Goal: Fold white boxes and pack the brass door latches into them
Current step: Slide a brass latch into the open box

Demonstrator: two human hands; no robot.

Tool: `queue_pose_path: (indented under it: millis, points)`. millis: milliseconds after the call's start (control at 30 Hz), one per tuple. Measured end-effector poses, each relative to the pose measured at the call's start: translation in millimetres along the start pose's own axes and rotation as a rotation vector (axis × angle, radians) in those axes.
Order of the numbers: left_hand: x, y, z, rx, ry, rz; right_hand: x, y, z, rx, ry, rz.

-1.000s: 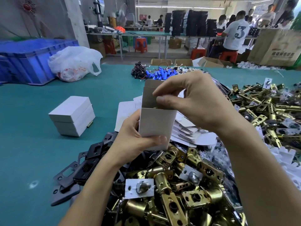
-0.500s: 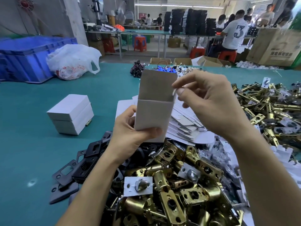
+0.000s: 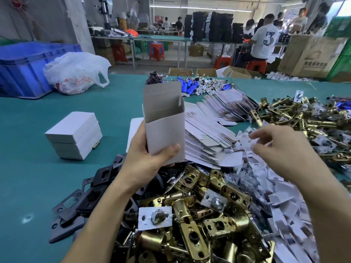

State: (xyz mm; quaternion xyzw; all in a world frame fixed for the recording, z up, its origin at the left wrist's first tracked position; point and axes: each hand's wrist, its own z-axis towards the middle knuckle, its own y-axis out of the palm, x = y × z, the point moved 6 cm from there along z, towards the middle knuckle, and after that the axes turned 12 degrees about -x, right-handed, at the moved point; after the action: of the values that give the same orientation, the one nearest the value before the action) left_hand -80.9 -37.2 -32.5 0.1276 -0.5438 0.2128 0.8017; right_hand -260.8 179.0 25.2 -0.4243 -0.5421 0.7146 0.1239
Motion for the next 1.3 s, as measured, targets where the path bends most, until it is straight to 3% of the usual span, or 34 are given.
queue_pose_path:
  millis: [133, 333, 767, 867, 967, 1067, 1300]
  points:
    - [4.2, 10.2, 0.1, -0.084, 0.029, 0.023, 21.3, 23.1, -1.2, -0.168, 0.193, -0.135]
    - [13.7, 17.0, -1.1, -0.133, 0.087, 0.048, 35.7, 41.3, -4.8, -0.200, 0.323, -0.217]
    - [11.7, 16.7, -4.3, -0.140, 0.026, -0.004, 33.4, 12.8, -6.3, -0.064, 0.239, -0.132]
    - [8.9, 15.7, -4.4, -0.139, 0.011, 0.026, 16.2, -9.4, -11.4, 0.053, 0.093, -0.029]
    - [9.8, 15.6, -3.7, -0.146, 0.013, 0.061, -6.8, -25.5, -22.2, 0.163, -0.060, 0.226]
    - [13.3, 17.8, -2.6, -0.158, 0.027, 0.088, -22.8, -26.6, -29.2, 0.162, -0.168, 0.509]
    - [21.7, 19.3, -2.9, -0.157, 0.037, 0.033, -46.6, -23.9, -39.3, 0.059, -0.361, 0.836]
